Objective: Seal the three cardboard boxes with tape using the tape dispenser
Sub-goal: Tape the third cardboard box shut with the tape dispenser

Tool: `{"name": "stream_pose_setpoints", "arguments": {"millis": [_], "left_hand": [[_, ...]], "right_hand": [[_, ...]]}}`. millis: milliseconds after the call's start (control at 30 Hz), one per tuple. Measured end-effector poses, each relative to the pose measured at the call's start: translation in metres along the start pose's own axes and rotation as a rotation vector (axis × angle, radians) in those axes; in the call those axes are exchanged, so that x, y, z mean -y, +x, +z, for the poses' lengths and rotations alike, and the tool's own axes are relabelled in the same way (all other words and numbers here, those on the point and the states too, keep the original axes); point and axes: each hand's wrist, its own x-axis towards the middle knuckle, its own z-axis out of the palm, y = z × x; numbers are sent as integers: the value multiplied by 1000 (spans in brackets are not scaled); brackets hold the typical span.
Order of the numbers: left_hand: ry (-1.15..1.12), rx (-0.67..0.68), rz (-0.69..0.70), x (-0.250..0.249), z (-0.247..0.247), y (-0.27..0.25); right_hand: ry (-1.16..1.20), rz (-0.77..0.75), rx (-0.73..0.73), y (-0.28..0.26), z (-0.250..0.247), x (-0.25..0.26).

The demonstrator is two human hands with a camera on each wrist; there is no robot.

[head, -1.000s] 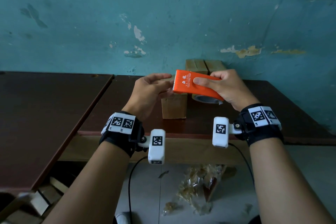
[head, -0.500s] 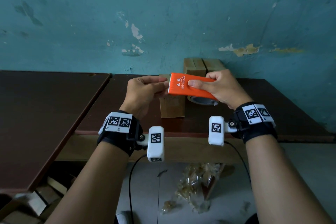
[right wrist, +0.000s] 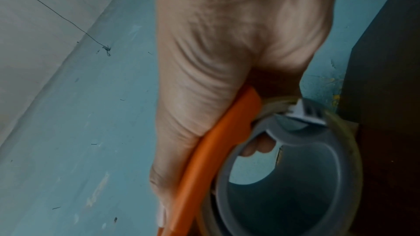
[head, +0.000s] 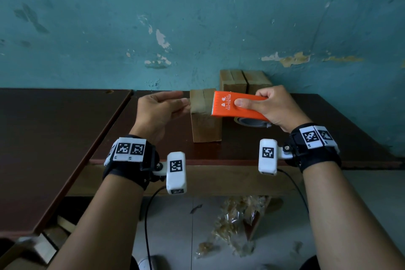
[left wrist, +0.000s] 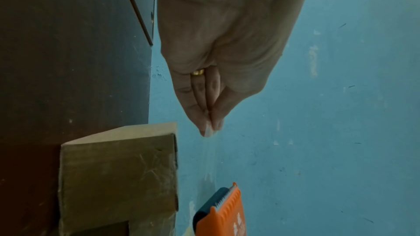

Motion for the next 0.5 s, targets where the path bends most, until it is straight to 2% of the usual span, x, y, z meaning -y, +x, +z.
{"name": "stream_pose_setpoints", "arguments": {"millis": [500], "left_hand": [[7, -26, -59, 11, 6, 2]], "right_hand": [[30, 55, 51, -3, -5, 0]]}}
